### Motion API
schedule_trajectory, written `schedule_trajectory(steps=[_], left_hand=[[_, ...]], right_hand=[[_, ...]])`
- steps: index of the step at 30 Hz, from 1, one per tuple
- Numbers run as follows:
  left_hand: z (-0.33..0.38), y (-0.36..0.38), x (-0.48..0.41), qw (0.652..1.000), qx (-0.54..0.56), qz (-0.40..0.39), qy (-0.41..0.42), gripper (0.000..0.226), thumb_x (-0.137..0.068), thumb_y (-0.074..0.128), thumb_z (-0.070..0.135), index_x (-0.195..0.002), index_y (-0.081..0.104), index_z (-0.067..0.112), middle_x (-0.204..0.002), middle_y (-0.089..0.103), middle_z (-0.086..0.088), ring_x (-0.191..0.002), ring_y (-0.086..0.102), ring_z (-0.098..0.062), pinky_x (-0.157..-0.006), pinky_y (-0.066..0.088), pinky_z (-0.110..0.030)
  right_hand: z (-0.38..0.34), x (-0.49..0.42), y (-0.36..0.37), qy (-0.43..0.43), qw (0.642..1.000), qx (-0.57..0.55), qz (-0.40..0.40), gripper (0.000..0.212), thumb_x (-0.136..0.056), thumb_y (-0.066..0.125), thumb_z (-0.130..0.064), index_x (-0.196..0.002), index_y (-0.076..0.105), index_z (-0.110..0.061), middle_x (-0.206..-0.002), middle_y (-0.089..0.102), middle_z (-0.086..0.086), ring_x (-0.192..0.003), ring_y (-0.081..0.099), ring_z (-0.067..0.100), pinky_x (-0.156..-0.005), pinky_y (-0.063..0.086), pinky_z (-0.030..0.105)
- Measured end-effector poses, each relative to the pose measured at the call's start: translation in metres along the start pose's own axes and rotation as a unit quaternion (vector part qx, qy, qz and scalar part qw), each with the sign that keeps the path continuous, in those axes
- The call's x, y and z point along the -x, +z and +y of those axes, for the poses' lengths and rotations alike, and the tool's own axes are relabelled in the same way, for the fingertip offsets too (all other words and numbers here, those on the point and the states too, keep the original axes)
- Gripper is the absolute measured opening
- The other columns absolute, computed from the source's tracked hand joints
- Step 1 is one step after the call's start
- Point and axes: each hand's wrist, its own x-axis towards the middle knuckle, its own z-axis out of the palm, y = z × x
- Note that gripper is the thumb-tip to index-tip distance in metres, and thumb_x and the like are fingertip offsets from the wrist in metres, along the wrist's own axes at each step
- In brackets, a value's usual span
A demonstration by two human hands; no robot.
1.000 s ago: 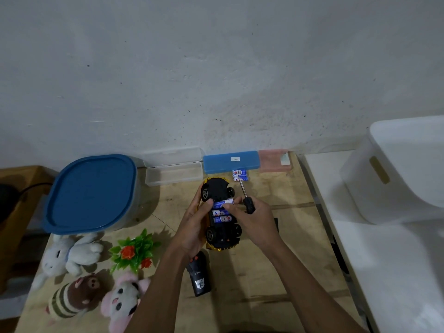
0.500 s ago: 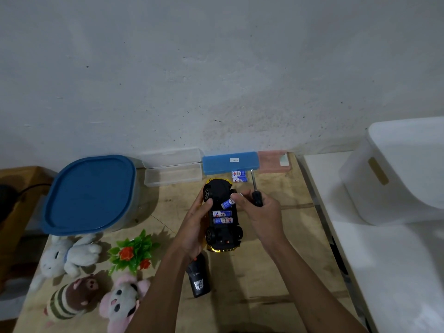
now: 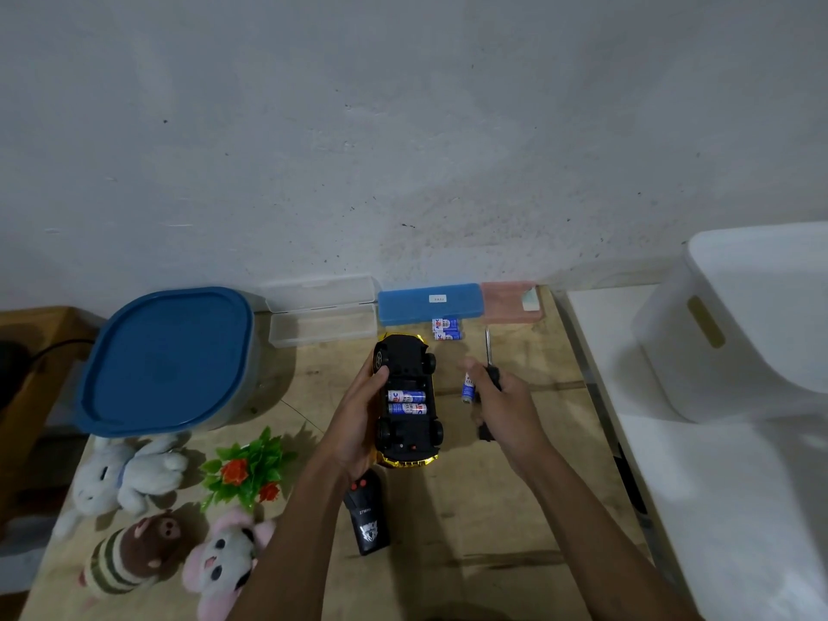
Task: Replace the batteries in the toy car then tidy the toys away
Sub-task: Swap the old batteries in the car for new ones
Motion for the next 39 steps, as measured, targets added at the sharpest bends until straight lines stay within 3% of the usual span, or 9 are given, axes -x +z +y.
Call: schedule_trajectory(steps=[3, 10, 12, 16, 25, 28, 31, 36, 39], left_hand=[[-0.002, 0.002, -0.001, 1.000, -0.001, -0.002, -0.002, 0.039, -0.101, 0.045, 0.028, -0.140, 0.051, 0.032, -0.130, 0.066, -0.007, -0.117, 0.065, -0.029, -0.086, 0.055, -0.045], [-0.001, 0.000, 0.000, 1.000, -0.004, 0.004, 0.000, 0.038, -0.101, 0.045, 0.028, -0.138, 0.052, 0.032, -0.128, 0.068, -0.008, -0.116, 0.065, -0.031, -0.093, 0.052, -0.049], [-0.001, -0.002, 0.000, 1.000, 0.000, 0.005, 0.002, 0.039, -0.100, 0.045, 0.028, -0.138, 0.053, 0.033, -0.129, 0.067, -0.008, -0.115, 0.065, -0.030, -0.089, 0.053, -0.047], [-0.001, -0.003, -0.001, 1.000, 0.006, 0.004, 0.001, 0.039, -0.100, 0.045, 0.028, -0.138, 0.053, 0.034, -0.128, 0.067, -0.008, -0.112, 0.067, -0.028, -0.081, 0.056, -0.043], [0.000, 0.000, 0.000, 1.000, 0.002, 0.003, -0.003, 0.036, -0.100, 0.045, 0.029, -0.133, 0.056, 0.036, -0.126, 0.069, -0.005, -0.112, 0.067, -0.027, -0.088, 0.055, -0.046], [-0.001, -0.002, 0.000, 1.000, 0.006, -0.003, -0.003, 0.039, -0.100, 0.045, 0.029, -0.138, 0.053, 0.034, -0.128, 0.067, -0.007, -0.113, 0.067, -0.027, -0.084, 0.056, -0.044], [-0.002, -0.002, 0.000, 1.000, -0.001, -0.008, -0.001, 0.039, -0.101, 0.044, 0.029, -0.139, 0.052, 0.034, -0.129, 0.067, -0.007, -0.112, 0.067, -0.027, -0.084, 0.055, -0.045], [-0.003, 0.000, -0.001, 1.000, -0.006, -0.009, -0.005, 0.038, -0.101, 0.044, 0.029, -0.137, 0.053, 0.037, -0.127, 0.068, -0.004, -0.111, 0.068, -0.026, -0.084, 0.056, -0.044], [-0.003, 0.003, 0.000, 1.000, -0.013, -0.012, -0.009, 0.035, -0.101, 0.044, 0.029, -0.133, 0.056, 0.039, -0.125, 0.069, -0.003, -0.111, 0.068, -0.026, -0.085, 0.056, -0.045]], right_hand=[[0.000, 0.001, 0.006, 0.032, 0.997, -0.058, -0.047, 0.044, -0.095, 0.053, -0.046, -0.102, 0.067, -0.005, -0.059, 0.047, -0.005, -0.054, 0.044, 0.010, -0.054, 0.035, 0.027], [-0.001, 0.002, 0.010, 0.064, 0.982, -0.164, -0.068, 0.025, -0.098, 0.053, -0.031, -0.101, 0.065, -0.009, -0.081, 0.069, 0.001, -0.075, 0.069, 0.016, -0.052, 0.042, 0.026], [0.000, 0.002, 0.007, 0.057, 0.983, -0.156, -0.073, 0.021, -0.098, 0.054, -0.028, -0.101, 0.063, -0.009, -0.087, 0.068, 0.004, -0.071, 0.066, 0.015, -0.048, 0.039, 0.024], [0.009, -0.004, 0.002, 0.076, 0.986, -0.126, -0.077, 0.016, -0.094, 0.060, -0.031, -0.103, 0.062, -0.017, -0.072, 0.050, -0.003, -0.059, 0.046, 0.008, -0.047, 0.032, 0.022], [0.025, -0.016, -0.013, 0.070, 0.995, 0.016, -0.073, 0.023, -0.097, 0.050, -0.041, -0.088, 0.049, -0.019, -0.064, 0.034, -0.004, -0.056, 0.035, 0.011, -0.057, 0.033, 0.033], [0.028, -0.028, -0.030, 0.021, 0.979, 0.199, -0.032, 0.032, -0.100, 0.042, -0.042, -0.087, 0.047, -0.014, -0.066, 0.043, -0.001, -0.058, 0.044, 0.013, -0.055, 0.035, 0.029], [0.042, -0.046, -0.051, 0.026, 0.918, 0.394, 0.029, 0.032, -0.102, 0.038, -0.039, -0.095, 0.050, -0.010, -0.087, 0.059, 0.008, -0.077, 0.057, 0.022, -0.068, 0.045, 0.036], [0.067, -0.061, -0.063, 0.111, 0.884, 0.444, 0.092, 0.037, -0.100, 0.039, -0.021, -0.131, 0.041, -0.001, -0.127, 0.051, 0.019, -0.107, 0.056, 0.032, -0.089, 0.047, 0.040], [0.076, -0.061, -0.056, 0.089, 0.869, 0.467, 0.138, 0.034, -0.098, 0.043, -0.016, -0.128, 0.042, 0.000, -0.130, 0.047, 0.021, -0.113, 0.052, 0.035, -0.089, 0.049, 0.043]])
